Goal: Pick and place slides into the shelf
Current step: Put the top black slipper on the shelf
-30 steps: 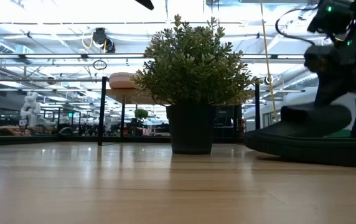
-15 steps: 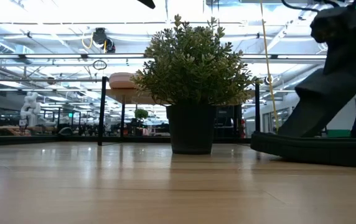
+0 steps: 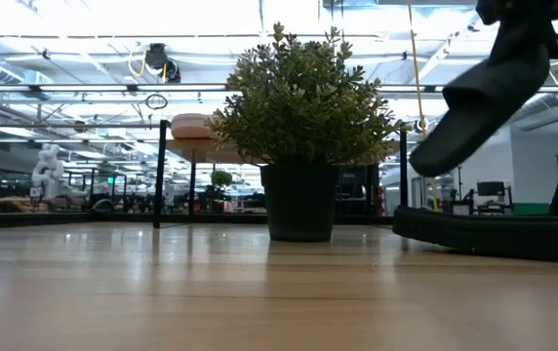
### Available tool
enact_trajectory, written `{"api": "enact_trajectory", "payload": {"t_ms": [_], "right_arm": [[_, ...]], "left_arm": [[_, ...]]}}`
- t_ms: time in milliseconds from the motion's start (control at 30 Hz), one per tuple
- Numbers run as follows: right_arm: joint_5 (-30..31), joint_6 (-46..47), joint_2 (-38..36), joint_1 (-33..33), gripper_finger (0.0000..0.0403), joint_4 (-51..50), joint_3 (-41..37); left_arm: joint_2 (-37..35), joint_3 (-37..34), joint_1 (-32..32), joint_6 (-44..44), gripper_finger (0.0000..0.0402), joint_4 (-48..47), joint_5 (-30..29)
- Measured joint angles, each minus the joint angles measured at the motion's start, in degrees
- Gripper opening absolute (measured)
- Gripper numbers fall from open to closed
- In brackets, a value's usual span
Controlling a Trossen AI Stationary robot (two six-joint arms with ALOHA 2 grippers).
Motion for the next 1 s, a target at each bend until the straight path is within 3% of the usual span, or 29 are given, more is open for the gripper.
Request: {"api": "enact_trajectory", "payload": {"t_ms": [267, 467, 833, 1000], "right_arm": [[-7.28, 1.86, 0.3, 0.11, 0.0, -0.2, 3.83], [-12.67, 3.0, 0.32, 0.13, 0.0, -0.17, 7.19], [-15.78, 3.14, 0.35, 0.12, 0.0, 10.06, 11.37], [-17.15, 3.07, 1.41, 0.15, 0.0, 12.95, 11.37]], "left_arm": [[1.8, 0.05, -3.66, 11.06, 0.0175, 8.89, 0.99], [5.96, -0.01, -5.09, 18.66, 0.0175, 10.07, 0.99], [15.7, 0.1, -6.21, 35.46, 0.0175, 27.64, -1.2], [17.46, -0.08, -7.74, 38.94, 0.0175, 31.37, -0.75]]}}
